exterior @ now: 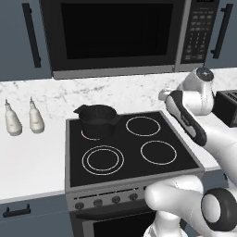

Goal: Put the lemon and broccoli in the pot. Retrieve the spatula and lightly stir the vegetables in the pot.

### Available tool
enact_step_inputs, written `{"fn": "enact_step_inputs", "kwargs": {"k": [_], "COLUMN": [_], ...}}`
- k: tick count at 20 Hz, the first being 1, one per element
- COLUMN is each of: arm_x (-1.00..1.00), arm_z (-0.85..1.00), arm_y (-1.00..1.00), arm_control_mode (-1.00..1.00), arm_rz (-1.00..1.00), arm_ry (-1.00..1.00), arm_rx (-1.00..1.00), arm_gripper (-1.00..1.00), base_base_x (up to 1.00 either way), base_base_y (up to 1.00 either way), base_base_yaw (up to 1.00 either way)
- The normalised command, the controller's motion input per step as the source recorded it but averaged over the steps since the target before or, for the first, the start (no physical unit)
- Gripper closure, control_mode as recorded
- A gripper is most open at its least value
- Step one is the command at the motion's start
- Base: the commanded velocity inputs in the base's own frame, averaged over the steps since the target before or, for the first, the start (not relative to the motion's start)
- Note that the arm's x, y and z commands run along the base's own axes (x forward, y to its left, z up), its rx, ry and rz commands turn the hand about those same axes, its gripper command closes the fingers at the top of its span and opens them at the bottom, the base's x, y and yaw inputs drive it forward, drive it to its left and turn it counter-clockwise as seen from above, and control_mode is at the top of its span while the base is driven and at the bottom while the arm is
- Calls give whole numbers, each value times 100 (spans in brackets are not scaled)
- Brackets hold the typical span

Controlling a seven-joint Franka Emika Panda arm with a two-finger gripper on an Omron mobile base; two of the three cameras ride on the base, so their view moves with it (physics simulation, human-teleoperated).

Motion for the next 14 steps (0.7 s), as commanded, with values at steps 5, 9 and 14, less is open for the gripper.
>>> {"fn": "enact_step_inputs", "kwargs": {"k": [5, 9, 14], "arm_x": [-9, -20, -18], "arm_z": [-32, -89, -93], "arm_y": [-68, -63, -57], "arm_control_mode": [-100, -100, -100], "arm_rz": [-13, -9, -8], "arm_ry": [49, 31, 10], "arm_rx": [1, 0, 3], "arm_gripper": [-100, -100, -100], "base_base_x": [0, 0, 0], "base_base_y": [0, 0, 0], "base_base_yaw": [0, 0, 0]}}
